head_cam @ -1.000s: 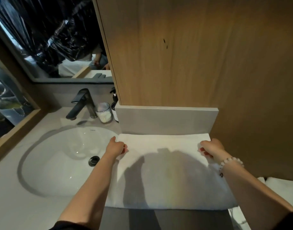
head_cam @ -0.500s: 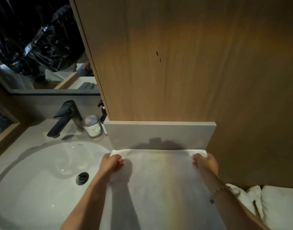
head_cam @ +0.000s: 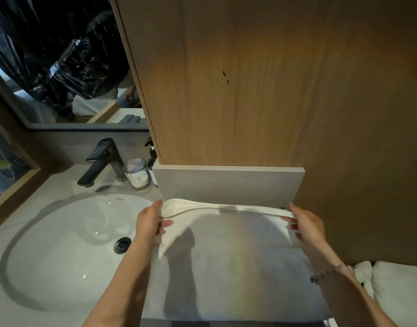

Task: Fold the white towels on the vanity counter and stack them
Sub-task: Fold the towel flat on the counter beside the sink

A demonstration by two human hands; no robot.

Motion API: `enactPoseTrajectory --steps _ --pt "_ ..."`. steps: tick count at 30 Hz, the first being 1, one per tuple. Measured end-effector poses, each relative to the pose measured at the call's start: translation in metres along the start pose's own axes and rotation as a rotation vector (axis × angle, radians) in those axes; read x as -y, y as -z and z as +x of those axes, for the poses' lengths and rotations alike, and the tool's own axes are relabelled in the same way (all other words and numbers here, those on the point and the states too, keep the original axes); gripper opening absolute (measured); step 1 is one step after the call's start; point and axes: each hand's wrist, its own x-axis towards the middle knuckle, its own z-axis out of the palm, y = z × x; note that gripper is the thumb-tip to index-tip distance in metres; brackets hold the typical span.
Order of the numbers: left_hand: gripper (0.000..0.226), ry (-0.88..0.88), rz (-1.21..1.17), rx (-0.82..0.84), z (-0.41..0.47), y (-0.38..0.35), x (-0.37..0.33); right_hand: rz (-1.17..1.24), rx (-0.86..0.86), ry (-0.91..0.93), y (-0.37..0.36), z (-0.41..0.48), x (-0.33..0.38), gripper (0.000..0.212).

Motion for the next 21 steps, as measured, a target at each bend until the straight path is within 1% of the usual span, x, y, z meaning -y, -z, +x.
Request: enactPoseTrajectory --steps 3,6,8,12,14,15,17,18,19,20,21 --pt "0.017 -0.031 0.046 0.001 -0.014 0.004 -0.005 -0.058 -0.017 0.087 0.006 -0.008 0.005 0.011" --pt "0.022 0.034 -0.032 0.025 -0.032 0.012 -0.004 -0.11 0.015 0.079 0.015 -0.012 0.002 0.006" --pt "0.026 0.106 -0.091 0.035 -0.038 0.022 0.004 -0.127 0.067 0.04 0.024 -0.018 -0.006 0.003" --pt "0.031 0.187 -0.031 0.01 -0.048 0.039 0.028 -0.04 0.108 -0.11 0.04 -0.026 -0.031 0.026" --pt "0.04 0.19 -0.019 0.023 -0.053 0.045 0.035 -0.044 0.127 -0.181 0.048 -0.025 -0.038 0.029" --pt "0.045 0.192 -0.016 0.028 -0.056 0.048 0.038 -0.06 0.147 -0.207 0.052 -0.024 -0.04 0.027" --pt "0.051 0.187 -0.011 0.027 -0.06 0.054 0.043 -0.06 0.184 -0.257 0.059 -0.024 -0.037 0.013" --pt "0.047 0.185 -0.001 0.029 -0.062 0.057 0.045 -0.042 0.192 -0.291 0.062 -0.025 -0.034 0.005" --pt "0.035 0.183 0.02 0.045 -0.067 0.059 0.045 -0.027 0.196 -0.323 0.064 -0.026 -0.031 0.005" --pt "0.02 0.179 0.053 0.058 -0.073 0.06 0.044 -0.016 0.196 -0.354 0.065 -0.025 -0.029 0.009" --pt "0.015 0.173 0.091 0.075 -0.079 0.061 0.044 -0.009 0.212 -0.377 0.065 -0.026 -0.025 0.012"
